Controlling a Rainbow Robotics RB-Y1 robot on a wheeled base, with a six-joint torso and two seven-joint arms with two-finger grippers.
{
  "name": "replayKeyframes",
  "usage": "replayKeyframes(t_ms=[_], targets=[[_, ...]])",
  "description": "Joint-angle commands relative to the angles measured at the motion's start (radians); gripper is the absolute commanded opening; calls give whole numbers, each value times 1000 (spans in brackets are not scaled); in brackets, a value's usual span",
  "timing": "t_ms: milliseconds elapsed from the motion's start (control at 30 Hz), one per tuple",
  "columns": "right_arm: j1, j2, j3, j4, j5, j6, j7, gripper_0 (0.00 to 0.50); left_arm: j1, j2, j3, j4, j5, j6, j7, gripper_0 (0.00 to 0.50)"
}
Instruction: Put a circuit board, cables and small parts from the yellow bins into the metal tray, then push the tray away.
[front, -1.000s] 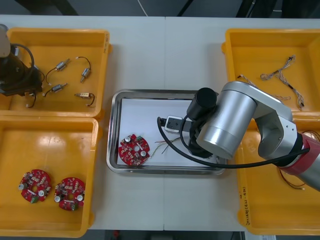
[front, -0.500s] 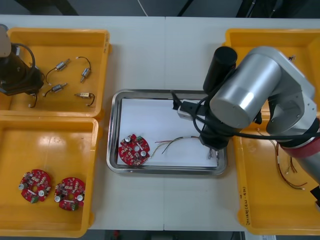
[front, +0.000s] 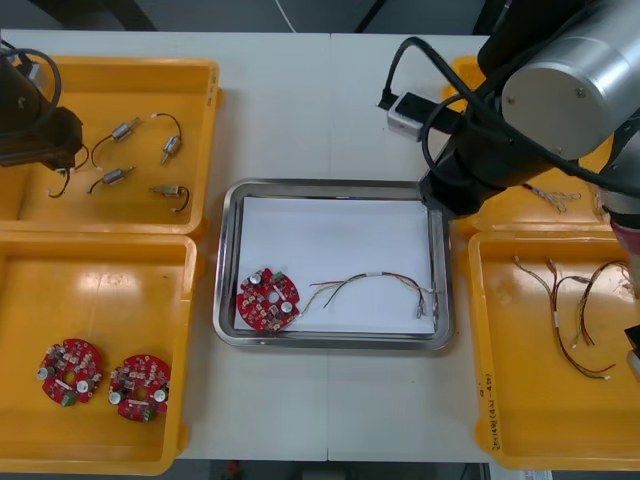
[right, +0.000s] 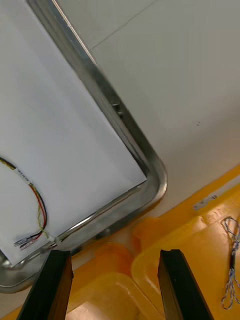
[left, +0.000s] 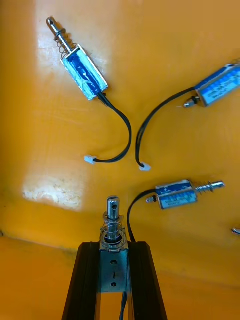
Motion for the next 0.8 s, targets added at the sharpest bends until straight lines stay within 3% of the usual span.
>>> replayKeyframes(t_ms=[33,433,800], targets=[[-36,-20,-81,-10,17,4,-23,500,-26,50,25,-110,-12,78,-121,2],[-38,-97,-262,62,11,4,-14,500,-24,-7,22,-374,6,273,-1,1],[-38,-158,-440,156,18,4,-2,500,-26,-126,21,-550,14,287,124,2]])
